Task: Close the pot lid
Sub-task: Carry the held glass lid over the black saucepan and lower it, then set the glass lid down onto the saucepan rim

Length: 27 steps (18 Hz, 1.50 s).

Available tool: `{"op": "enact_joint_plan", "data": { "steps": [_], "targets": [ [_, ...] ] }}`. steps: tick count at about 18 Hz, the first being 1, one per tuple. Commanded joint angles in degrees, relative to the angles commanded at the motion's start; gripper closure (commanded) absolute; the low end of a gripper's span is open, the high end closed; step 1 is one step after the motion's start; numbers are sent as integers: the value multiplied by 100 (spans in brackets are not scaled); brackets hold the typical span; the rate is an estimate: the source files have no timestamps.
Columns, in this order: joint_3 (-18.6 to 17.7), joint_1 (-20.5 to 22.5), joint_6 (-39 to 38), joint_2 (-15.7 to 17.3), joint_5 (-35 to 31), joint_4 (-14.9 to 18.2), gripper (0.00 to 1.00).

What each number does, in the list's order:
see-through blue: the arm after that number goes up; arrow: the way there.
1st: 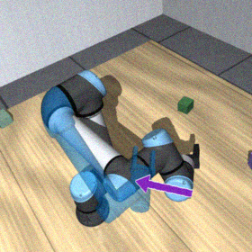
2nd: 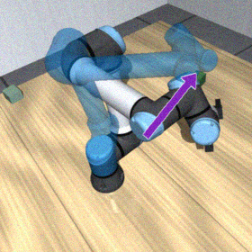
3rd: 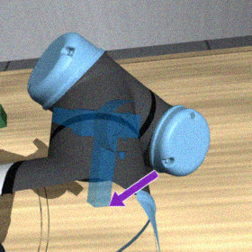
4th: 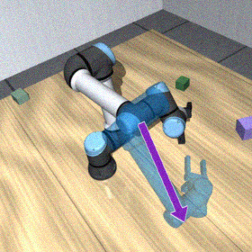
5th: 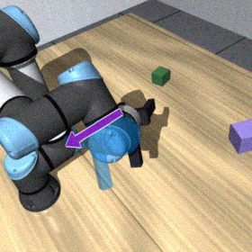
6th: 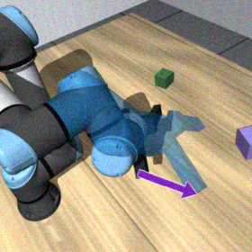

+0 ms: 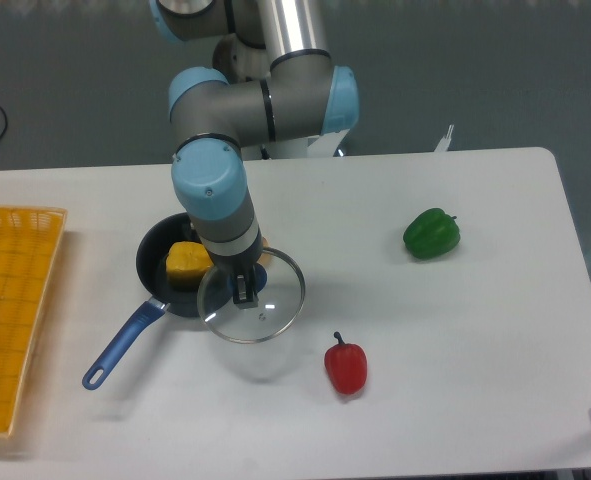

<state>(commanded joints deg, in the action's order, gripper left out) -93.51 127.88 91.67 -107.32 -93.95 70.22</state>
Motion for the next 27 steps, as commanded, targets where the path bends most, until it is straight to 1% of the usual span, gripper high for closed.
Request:
{"op": "enact_joint_plan", "data": {
  "steps": [2,6,9,11,13,16,27],
  "targets": [
    [-61,-35,-61,97,-26,18,57],
    [-79,-377,-456,97,-53,9,57],
    [-88,-492,-562,106,-62,26,57],
    [-132,-579,-571,97,-114,175,57],
    [-141,-685,-571,71,-421,307,57],
    [-255,-712,-571,79,-457,317,57],
    [-273,-949,-571,36,-405,343,57]
  ]
}}
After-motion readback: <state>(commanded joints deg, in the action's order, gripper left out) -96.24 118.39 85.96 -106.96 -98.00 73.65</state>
